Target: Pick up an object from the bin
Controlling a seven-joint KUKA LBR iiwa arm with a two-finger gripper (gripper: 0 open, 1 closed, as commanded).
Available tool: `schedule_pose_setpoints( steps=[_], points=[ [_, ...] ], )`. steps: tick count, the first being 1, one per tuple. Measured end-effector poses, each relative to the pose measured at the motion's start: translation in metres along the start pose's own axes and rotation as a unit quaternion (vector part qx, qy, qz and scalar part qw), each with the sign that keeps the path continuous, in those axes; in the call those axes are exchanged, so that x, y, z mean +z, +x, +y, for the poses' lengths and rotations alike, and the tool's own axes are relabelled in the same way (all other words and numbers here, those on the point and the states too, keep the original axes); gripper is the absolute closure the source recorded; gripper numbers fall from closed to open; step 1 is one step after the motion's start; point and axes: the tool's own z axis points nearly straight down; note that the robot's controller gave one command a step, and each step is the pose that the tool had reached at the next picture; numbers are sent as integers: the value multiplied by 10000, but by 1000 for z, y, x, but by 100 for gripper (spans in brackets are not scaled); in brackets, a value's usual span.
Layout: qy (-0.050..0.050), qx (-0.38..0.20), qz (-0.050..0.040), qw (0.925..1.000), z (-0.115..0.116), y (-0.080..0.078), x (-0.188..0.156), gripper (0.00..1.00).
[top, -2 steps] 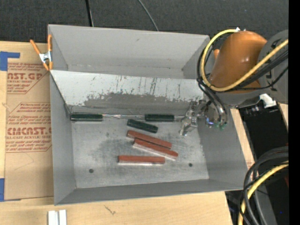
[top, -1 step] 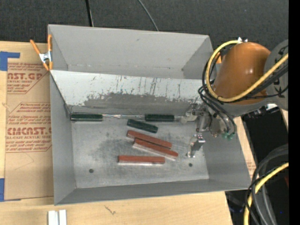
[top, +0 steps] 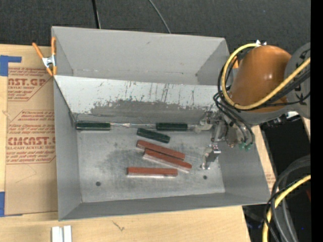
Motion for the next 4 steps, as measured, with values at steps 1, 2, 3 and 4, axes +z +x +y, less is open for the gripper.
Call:
schedule_pose_setpoints(
  steps=[1,2,3,4],
  points=[
    [-7,333,-80,9994,-8,7,129,100],
    [2,332,-43,9994,-9,10,133,0],
    [5,335,-91,9994,-9,7,132,100],
    [5,334,-92,9994,-9,7,132,100]
  ],
)
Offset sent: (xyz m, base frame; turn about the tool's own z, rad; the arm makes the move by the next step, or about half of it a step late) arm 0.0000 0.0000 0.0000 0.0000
